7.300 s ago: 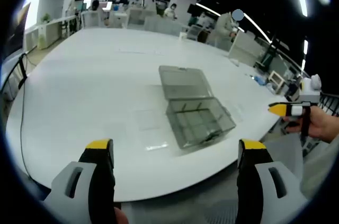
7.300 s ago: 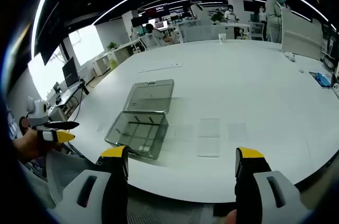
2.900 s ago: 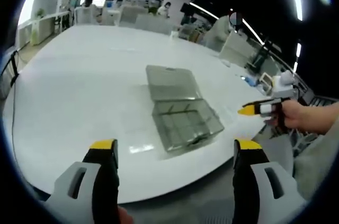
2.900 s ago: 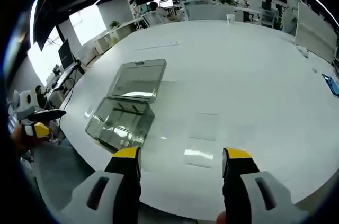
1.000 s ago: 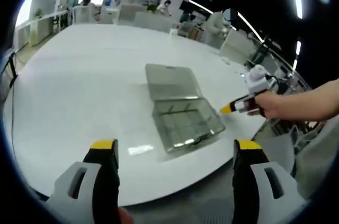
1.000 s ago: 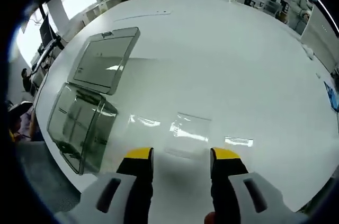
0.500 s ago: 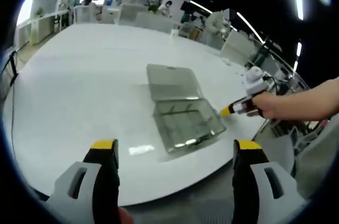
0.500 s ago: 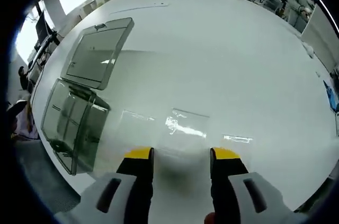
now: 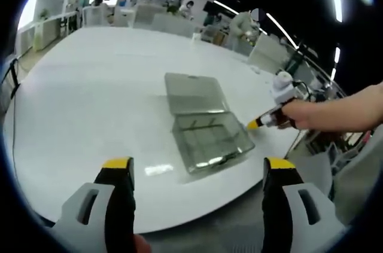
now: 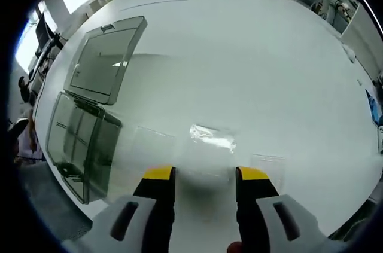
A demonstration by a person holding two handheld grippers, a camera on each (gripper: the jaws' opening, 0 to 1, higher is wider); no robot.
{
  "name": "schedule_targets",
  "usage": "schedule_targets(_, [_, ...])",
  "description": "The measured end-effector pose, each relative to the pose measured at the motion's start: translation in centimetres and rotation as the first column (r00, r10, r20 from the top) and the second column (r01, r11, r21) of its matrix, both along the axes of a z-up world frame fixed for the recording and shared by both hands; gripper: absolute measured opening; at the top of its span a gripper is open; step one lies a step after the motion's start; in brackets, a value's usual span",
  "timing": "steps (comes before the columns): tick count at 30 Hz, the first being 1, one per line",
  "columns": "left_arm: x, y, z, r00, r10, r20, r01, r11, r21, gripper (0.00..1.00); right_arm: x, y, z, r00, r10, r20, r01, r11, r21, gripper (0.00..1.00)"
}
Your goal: Insert the divider into the dual guide fixture by aligning both edges with the guide slots and pushing it downward to the bottom, including one-sided entry, uneven engagement, binding, and posture correction.
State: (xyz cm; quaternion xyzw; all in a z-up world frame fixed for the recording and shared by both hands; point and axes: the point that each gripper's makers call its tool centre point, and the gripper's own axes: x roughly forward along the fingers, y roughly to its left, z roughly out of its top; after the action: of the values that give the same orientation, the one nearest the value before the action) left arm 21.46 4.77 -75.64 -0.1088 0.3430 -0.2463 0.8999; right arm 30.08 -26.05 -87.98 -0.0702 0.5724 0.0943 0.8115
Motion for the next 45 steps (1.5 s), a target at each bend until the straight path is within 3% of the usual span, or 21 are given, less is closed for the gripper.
schedule_targets(25, [0.0, -0.3, 0.4, 1.000, 0.002, 0.011, -0.002, 1.000, -0.011, 0.86, -1.0, 0.7, 0.9, 0.988, 0.008, -0.151, -0.012, 0.999, -0.032, 0.30])
schedule_targets(45, [-0.2, -0.8, 0.8, 1.000, -0.011, 0.017, 0.011, 1.000, -0.012, 0.85, -1.5, 0.5, 0.9, 0.985, 0.100, -0.143, -0.104, 0.994, -0.017, 0.27])
